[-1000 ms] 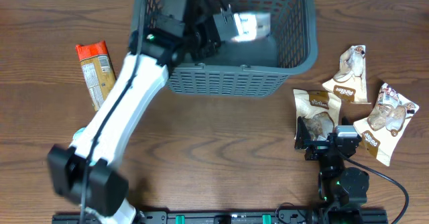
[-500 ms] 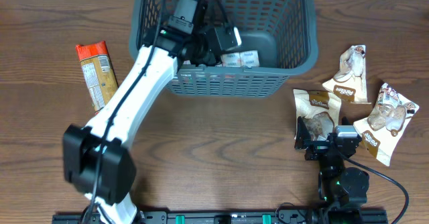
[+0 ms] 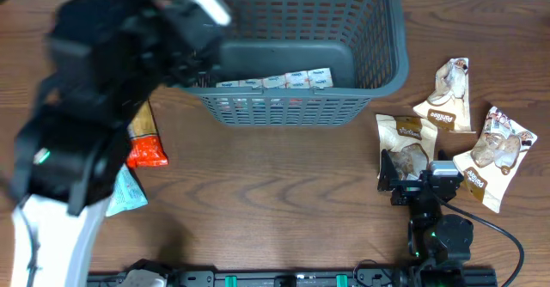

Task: Pack container
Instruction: 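Grasp the red-and-tan snack bar package with the left gripper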

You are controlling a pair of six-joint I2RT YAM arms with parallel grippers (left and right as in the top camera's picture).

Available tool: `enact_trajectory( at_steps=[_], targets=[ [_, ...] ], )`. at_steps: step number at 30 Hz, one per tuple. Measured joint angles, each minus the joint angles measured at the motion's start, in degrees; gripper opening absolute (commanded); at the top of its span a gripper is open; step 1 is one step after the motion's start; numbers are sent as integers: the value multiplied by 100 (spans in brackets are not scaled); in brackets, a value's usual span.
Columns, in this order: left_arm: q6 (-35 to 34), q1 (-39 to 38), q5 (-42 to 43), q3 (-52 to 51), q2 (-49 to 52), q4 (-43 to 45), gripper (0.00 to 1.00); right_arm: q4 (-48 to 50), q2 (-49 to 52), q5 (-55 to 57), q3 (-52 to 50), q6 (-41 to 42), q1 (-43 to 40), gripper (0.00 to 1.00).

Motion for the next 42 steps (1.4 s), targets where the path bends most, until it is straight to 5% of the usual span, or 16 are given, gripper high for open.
enact_trajectory(
  at_steps=[8, 14, 29, 42],
  targets=[
    [-2758, 1784, -1016, 2, -109, -2175, 99, 2, 0, 0, 0, 0, 0, 99],
    [-3952, 2682, -579, -20, 627, -2159, 99, 2, 0, 0, 0, 0, 0, 99],
    [-4656, 2979, -22, -46, 4256, -2190, 99, 2, 0, 0, 0, 0, 0, 99],
    [-4725, 2979, 116, -48, 5521, -1858, 99, 2, 0, 0, 0, 0, 0, 99]
  ],
)
